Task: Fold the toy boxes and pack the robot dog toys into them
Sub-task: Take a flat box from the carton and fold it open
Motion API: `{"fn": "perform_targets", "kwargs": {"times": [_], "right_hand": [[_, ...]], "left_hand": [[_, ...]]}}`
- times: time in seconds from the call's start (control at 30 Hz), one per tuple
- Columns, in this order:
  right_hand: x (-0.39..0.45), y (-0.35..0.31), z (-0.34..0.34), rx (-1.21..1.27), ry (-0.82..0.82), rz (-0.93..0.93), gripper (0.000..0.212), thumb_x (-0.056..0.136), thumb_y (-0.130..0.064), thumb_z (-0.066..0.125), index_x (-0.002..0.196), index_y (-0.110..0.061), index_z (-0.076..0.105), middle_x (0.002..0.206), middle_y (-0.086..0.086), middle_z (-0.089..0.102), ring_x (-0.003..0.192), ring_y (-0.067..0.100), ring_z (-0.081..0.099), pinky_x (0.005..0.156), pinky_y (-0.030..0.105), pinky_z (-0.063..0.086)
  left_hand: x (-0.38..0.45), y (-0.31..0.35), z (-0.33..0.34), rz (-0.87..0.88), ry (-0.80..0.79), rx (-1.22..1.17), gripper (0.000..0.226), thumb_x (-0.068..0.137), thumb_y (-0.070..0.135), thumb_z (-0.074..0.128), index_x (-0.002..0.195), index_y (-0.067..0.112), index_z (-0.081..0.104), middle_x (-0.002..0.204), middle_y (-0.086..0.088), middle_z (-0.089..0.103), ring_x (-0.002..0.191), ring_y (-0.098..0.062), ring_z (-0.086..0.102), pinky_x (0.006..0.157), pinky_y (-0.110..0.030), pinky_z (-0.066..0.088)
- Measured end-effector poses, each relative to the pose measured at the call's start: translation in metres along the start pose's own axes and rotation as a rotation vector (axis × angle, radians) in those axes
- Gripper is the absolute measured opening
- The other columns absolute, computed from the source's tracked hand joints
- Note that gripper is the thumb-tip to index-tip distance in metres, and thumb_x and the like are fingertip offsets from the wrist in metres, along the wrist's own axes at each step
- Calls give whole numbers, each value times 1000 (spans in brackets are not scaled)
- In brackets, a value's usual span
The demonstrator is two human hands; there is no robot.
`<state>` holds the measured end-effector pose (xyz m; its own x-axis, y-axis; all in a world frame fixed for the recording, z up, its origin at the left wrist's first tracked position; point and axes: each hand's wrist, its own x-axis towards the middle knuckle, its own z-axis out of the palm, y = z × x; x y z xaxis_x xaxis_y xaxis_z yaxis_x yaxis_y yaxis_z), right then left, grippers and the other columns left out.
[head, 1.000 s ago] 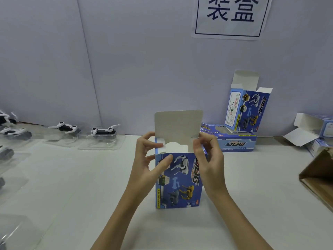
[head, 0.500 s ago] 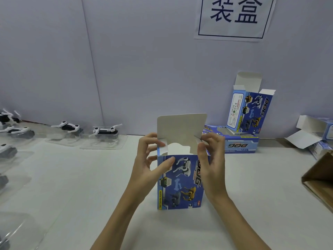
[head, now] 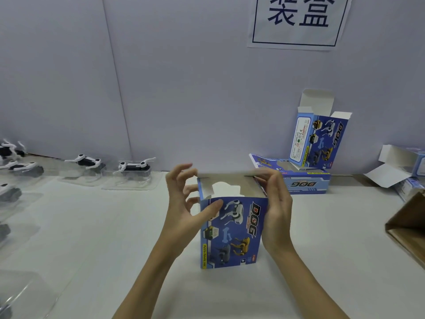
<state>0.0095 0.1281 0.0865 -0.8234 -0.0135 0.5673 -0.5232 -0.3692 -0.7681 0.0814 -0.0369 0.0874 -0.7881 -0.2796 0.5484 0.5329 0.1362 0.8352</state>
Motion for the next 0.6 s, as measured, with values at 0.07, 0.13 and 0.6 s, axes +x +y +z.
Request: {"fn": "perform_targets", "kwargs": {"times": [0.07,0.13,0.6], "right_hand": [[0,-1,-2,88,9,58,65,100,-63,45,103,0,63,122,14,71,114,33,70,83,31,60],[3,0,-3,93,-23,89,70,98,-66,44,98,2,61,127,14,71,116,34,70,81,31,61],[-3,3,-3,-201,-185,-72,38,94,-75,49,115,-45,57,116,-16,64,116,16,67,66,20,60]], "left_hand": [[0,-3,-2,53,-34,74,57,74,47,81,124,51,54,131,17,53,130,-18,57,92,-56,60],[0,-6,-3,87,-61,152,42,75,46,77,116,44,66,132,15,50,135,-17,51,93,-56,60],[-1,-9,3,70,-7,119,36,97,46,58,126,26,62,135,13,47,139,-19,48,81,-38,64]]}}
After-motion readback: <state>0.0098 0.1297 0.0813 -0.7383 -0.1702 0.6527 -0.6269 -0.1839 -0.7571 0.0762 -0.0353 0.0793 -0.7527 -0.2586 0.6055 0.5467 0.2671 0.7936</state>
